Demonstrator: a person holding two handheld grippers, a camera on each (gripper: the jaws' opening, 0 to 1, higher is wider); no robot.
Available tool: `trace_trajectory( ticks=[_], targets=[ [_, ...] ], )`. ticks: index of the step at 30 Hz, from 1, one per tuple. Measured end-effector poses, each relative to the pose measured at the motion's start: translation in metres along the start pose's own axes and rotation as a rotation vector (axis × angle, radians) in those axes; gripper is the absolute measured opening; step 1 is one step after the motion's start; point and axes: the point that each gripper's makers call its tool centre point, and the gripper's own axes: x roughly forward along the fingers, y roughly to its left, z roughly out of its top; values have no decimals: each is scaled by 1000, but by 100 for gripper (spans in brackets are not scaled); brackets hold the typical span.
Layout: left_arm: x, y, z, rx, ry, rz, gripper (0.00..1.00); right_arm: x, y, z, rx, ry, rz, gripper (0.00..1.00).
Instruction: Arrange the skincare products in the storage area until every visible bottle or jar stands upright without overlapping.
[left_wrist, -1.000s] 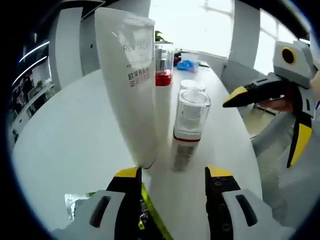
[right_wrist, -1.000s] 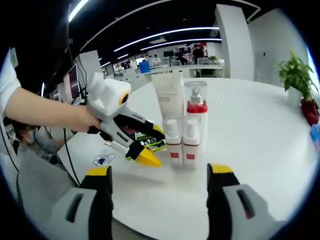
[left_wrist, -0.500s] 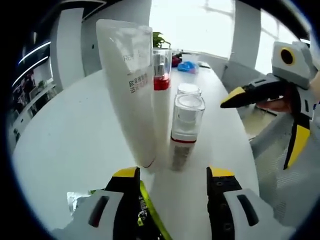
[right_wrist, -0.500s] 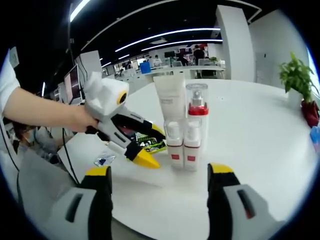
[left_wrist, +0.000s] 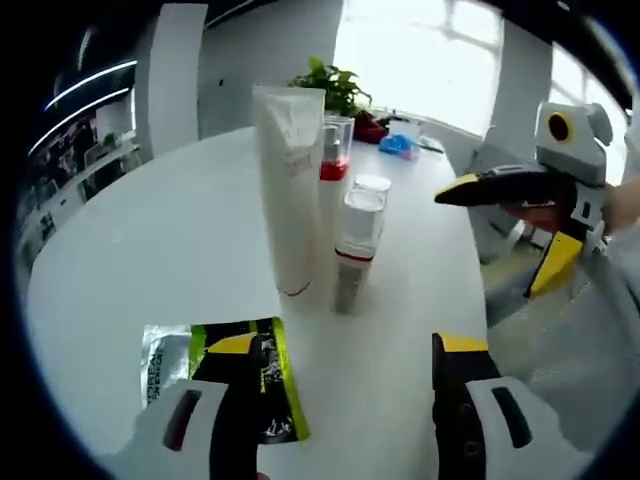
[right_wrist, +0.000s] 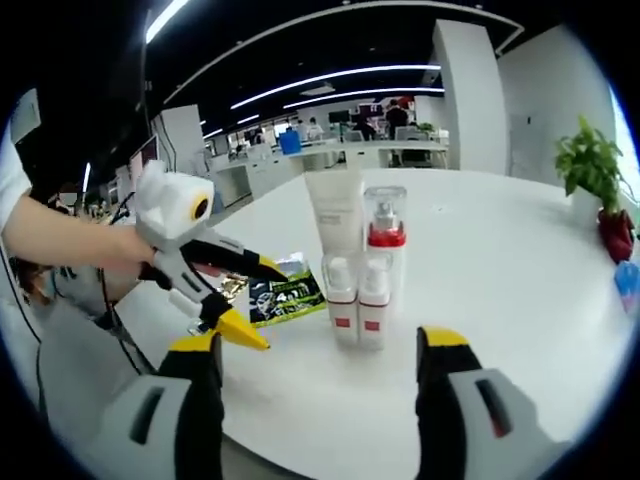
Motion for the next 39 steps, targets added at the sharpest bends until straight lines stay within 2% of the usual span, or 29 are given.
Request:
trace_trajectory(
  ticks=[11, 23, 31, 39],
  targets=[
    [-31, -8, -23, -96, -12, 56, 77, -8, 9, 3, -17, -10, 17, 81],
    [-70, -20, -32, -187, -63, 137, 90, -19, 16, 6, -21, -29, 27, 83],
    [-98, -25, -45, -247, -90, 201, 97, -28, 23, 6, -23, -36, 33, 83],
    [-120, -34, -59, -315, -126, 249, 97, -34, 27, 2, -16, -39, 42, 84]
  ],
)
